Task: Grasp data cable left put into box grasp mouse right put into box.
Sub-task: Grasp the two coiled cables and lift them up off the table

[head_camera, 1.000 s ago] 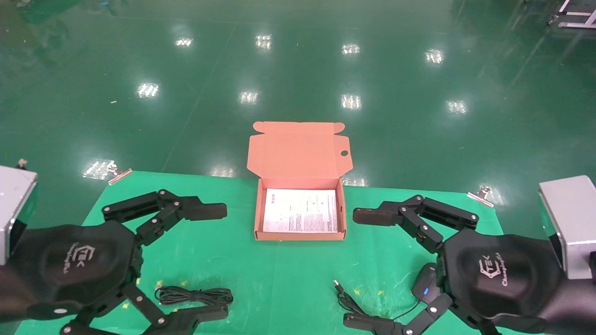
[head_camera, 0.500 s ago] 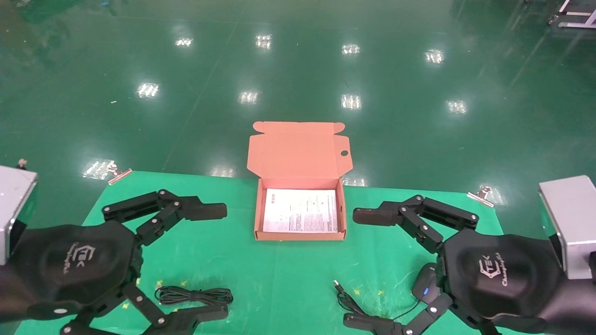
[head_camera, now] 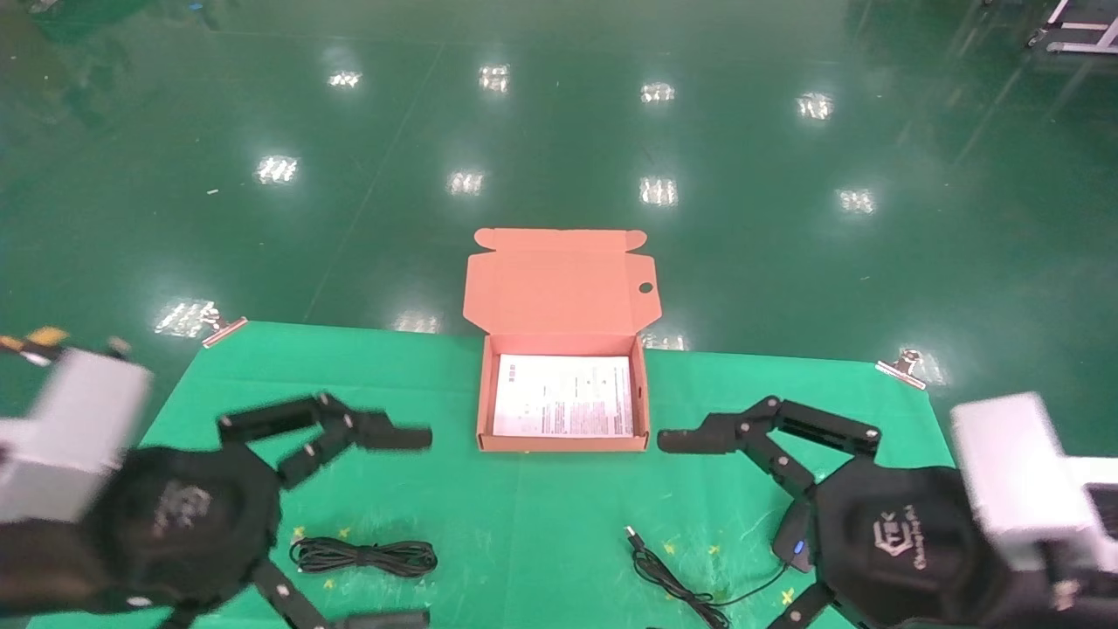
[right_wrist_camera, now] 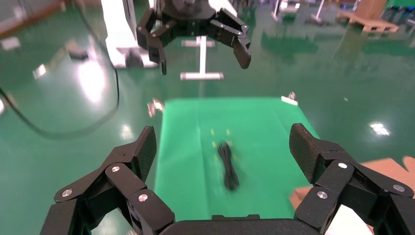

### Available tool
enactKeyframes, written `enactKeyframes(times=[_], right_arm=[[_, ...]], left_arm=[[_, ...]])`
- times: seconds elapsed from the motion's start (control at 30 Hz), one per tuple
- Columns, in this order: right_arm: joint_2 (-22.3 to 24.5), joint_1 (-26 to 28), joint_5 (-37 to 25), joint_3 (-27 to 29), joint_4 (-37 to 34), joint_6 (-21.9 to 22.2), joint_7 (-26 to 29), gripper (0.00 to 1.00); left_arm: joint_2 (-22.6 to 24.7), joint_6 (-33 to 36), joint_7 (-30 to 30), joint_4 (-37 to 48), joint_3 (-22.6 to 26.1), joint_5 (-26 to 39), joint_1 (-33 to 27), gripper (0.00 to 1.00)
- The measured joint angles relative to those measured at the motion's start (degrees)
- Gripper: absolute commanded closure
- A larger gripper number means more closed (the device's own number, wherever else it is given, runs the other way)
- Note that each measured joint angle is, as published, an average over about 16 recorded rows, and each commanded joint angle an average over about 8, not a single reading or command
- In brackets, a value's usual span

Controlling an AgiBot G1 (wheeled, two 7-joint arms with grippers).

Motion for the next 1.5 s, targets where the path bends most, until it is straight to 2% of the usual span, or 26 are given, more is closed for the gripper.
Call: enactKeyframes(times=[0.2, 0.47, 0.63, 0.83, 1.0, 1.17, 1.5], right_arm=[[-1.02, 5.67, -9.64, -4.91, 0.98, -1.84, -4.36, 0.00], [-3.89, 14.19, -24.41, -15.52, 1.49, -3.17, -11.48, 0.00], [-5.95, 17.47, -32.95, -22.22, 1.62, -2.31, -15.09, 0.00], [-8.23, 18.15, -41.73, -27.70, 1.61, 0.42, -16.64, 0.00], [-9.95, 16.57, -47.76, -30.20, 1.45, 4.01, -15.29, 0.00], [-11.58, 14.12, -52.48, -31.49, 1.08, 7.97, -11.62, 0.00], [-15.42, 10.28, -58.09, -32.52, -2.00, 13.79, -2.77, 0.00]], left_arm=[[2.16, 1.52, -2.29, -0.17, 6.64, 9.70, -6.84, 0.00], [6.63, 2.34, -3.92, -0.03, 18.63, 23.20, -16.05, 0.00], [9.77, 1.84, -3.90, 0.62, 26.08, 31.86, -20.26, 0.00], [13.36, -0.17, -4.13, 2.20, 32.62, 41.60, -22.59, 0.00], [15.90, -2.95, -5.24, 3.88, 35.62, 48.50, -22.64, 0.00], [18.04, -6.28, -6.75, 7.48, 36.83, 52.62, -21.65, 0.00], [22.55, -11.92, -5.31, 21.99, 36.72, 53.72, -19.96, 0.00]])
